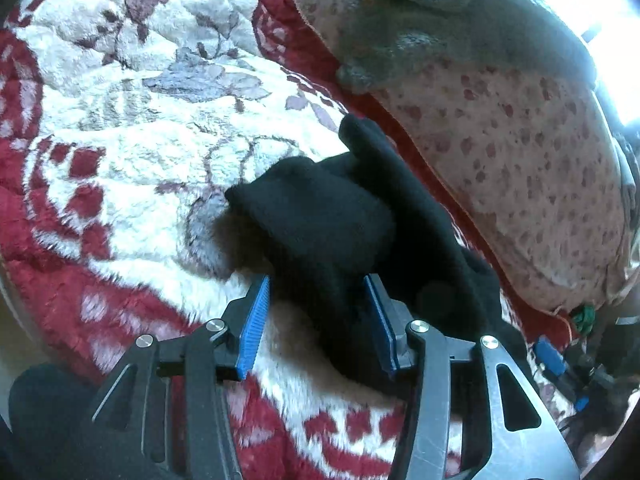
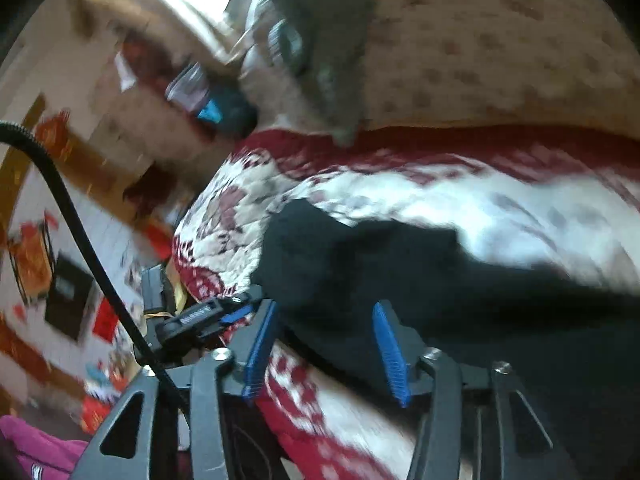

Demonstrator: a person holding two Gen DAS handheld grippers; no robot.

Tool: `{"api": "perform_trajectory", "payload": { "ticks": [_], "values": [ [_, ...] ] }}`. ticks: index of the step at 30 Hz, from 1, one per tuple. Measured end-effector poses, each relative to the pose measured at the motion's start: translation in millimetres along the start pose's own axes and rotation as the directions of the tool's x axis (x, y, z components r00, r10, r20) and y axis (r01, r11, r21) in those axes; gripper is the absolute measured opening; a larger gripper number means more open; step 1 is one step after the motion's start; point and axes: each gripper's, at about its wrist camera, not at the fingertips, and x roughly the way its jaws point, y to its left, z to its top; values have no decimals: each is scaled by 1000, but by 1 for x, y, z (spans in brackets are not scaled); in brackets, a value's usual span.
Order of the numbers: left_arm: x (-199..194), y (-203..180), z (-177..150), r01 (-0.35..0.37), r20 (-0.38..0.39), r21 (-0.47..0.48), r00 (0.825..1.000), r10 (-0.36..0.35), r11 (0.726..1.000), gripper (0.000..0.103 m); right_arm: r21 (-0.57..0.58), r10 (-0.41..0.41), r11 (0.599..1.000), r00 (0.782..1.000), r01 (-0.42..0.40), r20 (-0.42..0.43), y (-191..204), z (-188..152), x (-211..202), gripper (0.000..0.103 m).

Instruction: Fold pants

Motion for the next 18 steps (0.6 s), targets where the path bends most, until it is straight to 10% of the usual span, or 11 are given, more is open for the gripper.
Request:
{"api": "perform_trajectory", "payload": {
  "ticks": [7, 18],
  "values": [
    [6, 3, 8, -7, 4, 34, 1000, 7, 999, 46, -153, 1, 988, 996, -15, -89, 65, 55, 108, 50],
    [12, 10, 10, 11, 19, 48, 1000, -12, 999, 48, -462, -367, 852, 911, 246, -191, 103, 73, 240, 50]
  ]
}}
